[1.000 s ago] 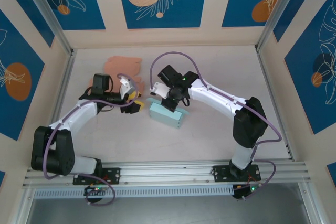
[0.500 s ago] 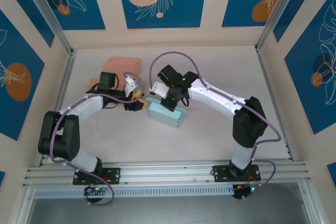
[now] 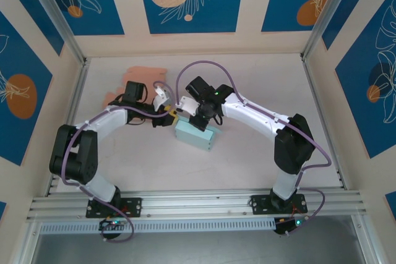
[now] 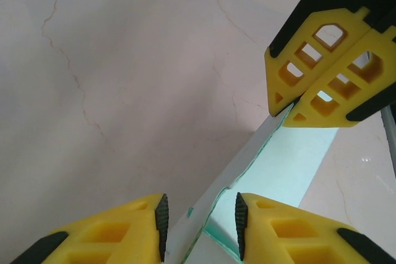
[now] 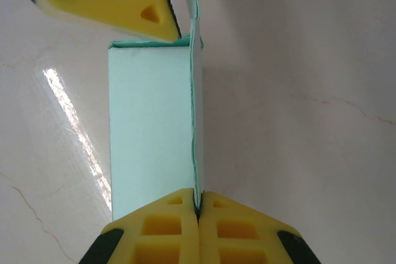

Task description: Fold the paper box

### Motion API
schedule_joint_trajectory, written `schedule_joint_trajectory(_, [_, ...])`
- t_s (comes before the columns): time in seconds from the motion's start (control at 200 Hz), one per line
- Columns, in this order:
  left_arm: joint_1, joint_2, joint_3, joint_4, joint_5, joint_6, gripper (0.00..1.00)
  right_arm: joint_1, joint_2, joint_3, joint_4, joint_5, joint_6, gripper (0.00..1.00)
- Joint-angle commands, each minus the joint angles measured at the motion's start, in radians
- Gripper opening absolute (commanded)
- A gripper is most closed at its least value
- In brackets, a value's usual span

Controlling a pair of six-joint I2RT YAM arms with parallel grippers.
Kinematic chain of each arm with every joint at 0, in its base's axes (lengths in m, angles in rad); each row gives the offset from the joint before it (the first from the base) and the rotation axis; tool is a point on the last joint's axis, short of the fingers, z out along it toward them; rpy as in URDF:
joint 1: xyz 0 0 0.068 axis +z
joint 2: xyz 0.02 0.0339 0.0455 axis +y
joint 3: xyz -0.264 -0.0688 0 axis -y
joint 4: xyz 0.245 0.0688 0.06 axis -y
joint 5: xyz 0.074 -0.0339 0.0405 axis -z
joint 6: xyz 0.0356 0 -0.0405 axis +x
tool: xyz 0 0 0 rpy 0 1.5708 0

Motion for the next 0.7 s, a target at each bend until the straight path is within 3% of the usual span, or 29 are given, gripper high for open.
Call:
schedule_joint_trajectory(0.0, [-0.017,-0.021,-0.014,-0.006,-0.027,-0.05,0.28,0.0,0.013,-0.033,0.004,-0.036,-0.015,0.0])
schedule_joint_trajectory(0.18, [-0.017,-0.077,-0.073,0.043,-0.058,-0.069,0.08,0.0,0.004,-0.037,0.01,-0.033,0.001,0.02])
schedule_joint_trajectory(0.25, [-0.018,-0.094,-0.095,0.068,-0.062,-0.081,0.04,-0.001,-0.009,-0.05,0.022,-0.023,0.017,0.11])
schedule_joint_trajectory(0.31, [-0.017,-0.114,-0.119,0.103,-0.067,-0.096,0.03,-0.001,-0.026,-0.064,0.034,-0.009,0.041,0.27])
schedule_joint_trajectory(0.44, [-0.018,-0.164,-0.178,0.201,-0.102,-0.142,0.0,0.013,-0.093,-0.104,0.078,0.074,0.131,0.51])
schedule_joint_trajectory(0.565, [-0.034,-0.193,-0.206,0.248,-0.141,-0.163,0.0,0.021,-0.186,-0.126,0.12,0.174,0.265,0.62])
schedule_joint_trajectory(0.69, [-0.055,-0.189,-0.185,0.207,-0.175,-0.157,0.0,0.004,-0.28,-0.123,0.1,0.183,0.405,0.66])
